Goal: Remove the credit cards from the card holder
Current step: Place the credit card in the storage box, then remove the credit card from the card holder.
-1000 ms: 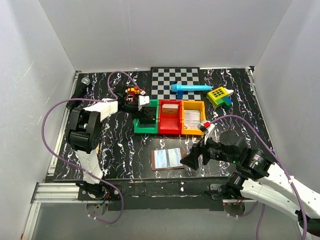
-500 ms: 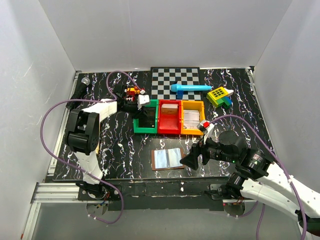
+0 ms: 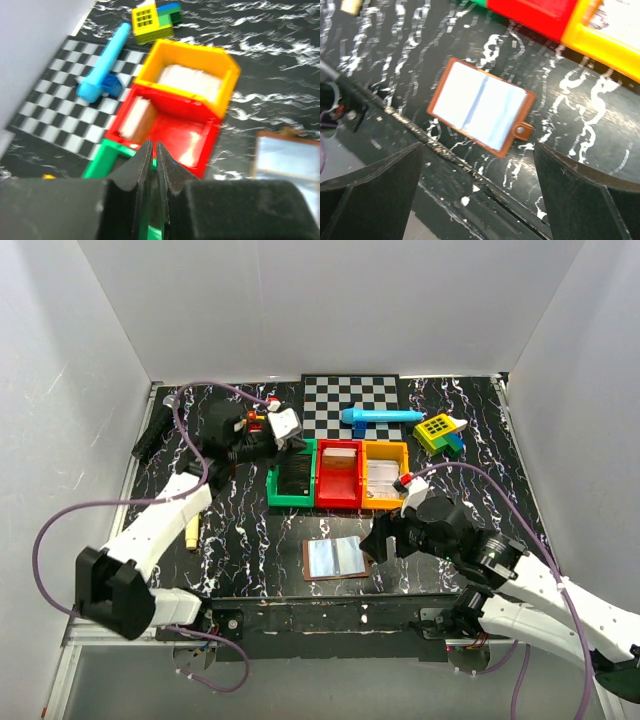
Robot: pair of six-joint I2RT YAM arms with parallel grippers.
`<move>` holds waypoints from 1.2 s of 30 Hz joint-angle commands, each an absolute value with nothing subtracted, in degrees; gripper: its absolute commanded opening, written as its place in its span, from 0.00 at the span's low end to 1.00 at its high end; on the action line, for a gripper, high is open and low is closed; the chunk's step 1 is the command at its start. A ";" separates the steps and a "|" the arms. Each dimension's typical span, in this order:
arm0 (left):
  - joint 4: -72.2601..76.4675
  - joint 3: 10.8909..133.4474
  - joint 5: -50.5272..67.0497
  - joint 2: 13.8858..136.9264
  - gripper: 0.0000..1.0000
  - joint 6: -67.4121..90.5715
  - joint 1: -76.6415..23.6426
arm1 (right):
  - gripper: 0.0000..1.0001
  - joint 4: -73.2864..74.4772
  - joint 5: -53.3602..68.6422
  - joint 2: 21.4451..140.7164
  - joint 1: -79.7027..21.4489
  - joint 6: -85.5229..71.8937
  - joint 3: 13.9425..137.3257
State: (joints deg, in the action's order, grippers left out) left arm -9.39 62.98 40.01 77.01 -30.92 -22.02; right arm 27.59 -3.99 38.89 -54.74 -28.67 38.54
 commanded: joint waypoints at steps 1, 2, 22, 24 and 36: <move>-7.21 55.39 31.92 71.82 0.09 -1.99 -24.78 | 0.98 29.88 -14.85 42.36 -53.88 -32.61 39.55; -7.12 53.54 30.34 69.98 0.13 3.37 -25.74 | 0.98 30.84 -14.94 44.45 -53.70 -32.52 39.99; -9.40 25.94 9.15 38.16 0.98 47.18 -42.36 | 0.73 30.50 -9.23 72.24 -53.00 -34.98 44.82; -8.71 22.26 7.04 34.04 0.98 53.58 -42.19 | 0.70 30.50 -9.66 73.91 -52.91 -35.24 45.44; -8.53 21.00 13.18 38.31 0.98 54.50 -42.63 | 0.31 30.41 -9.14 80.24 -49.75 -35.16 46.49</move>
